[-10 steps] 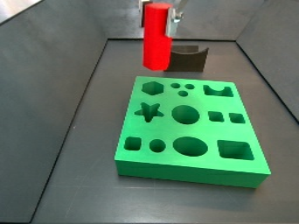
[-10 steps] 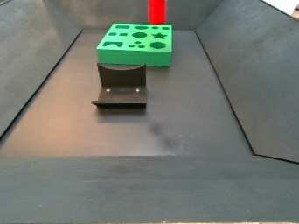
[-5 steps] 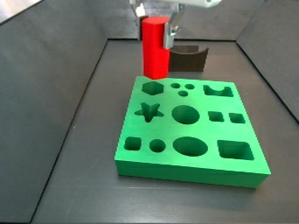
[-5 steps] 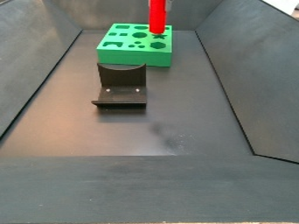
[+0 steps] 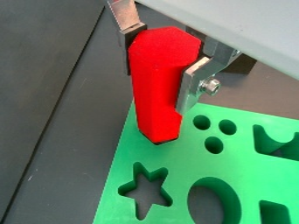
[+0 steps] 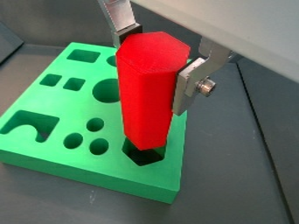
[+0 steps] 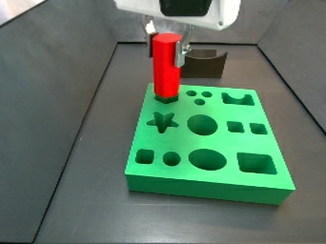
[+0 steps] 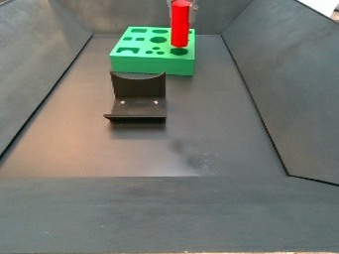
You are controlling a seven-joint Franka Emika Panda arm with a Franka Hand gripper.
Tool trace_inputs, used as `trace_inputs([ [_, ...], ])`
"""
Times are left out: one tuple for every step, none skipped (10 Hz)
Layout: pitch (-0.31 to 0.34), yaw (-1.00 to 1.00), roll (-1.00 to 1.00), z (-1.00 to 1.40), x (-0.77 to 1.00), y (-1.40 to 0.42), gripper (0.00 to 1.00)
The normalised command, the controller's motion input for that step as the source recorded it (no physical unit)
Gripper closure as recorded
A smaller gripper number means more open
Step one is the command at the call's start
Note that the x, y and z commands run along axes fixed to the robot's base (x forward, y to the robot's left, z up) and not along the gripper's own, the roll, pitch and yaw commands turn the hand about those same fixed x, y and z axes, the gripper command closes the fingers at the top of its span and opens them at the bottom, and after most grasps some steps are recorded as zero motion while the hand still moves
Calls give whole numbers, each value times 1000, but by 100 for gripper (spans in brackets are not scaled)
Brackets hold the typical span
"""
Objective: Pick up the hexagon object. Move up. Place the hexagon object on the fixture. Regrasp the hexagon object. Move to above the board. Insert the hexagon object.
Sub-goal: Insert the hexagon object.
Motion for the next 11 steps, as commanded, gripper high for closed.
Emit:
trace_inputs([
  [0, 69, 69, -237, 26, 17, 100],
  [0, 89, 57, -146, 23, 34, 100],
  [-1, 154, 9, -77, 0, 57, 100],
  [0, 220, 4, -63, 26, 77, 100],
  [-21, 271, 11, -29, 3, 94, 100],
  [0, 269, 0, -71, 49, 83, 100],
  [-6, 254, 6, -120, 9, 63, 100],
  [-3, 177, 0, -123, 0, 0, 100],
  [0, 77, 0, -169, 37, 0, 100],
  [-10, 3, 0, -171, 0, -37, 100],
  [-11, 11, -7, -166, 94, -34, 100],
])
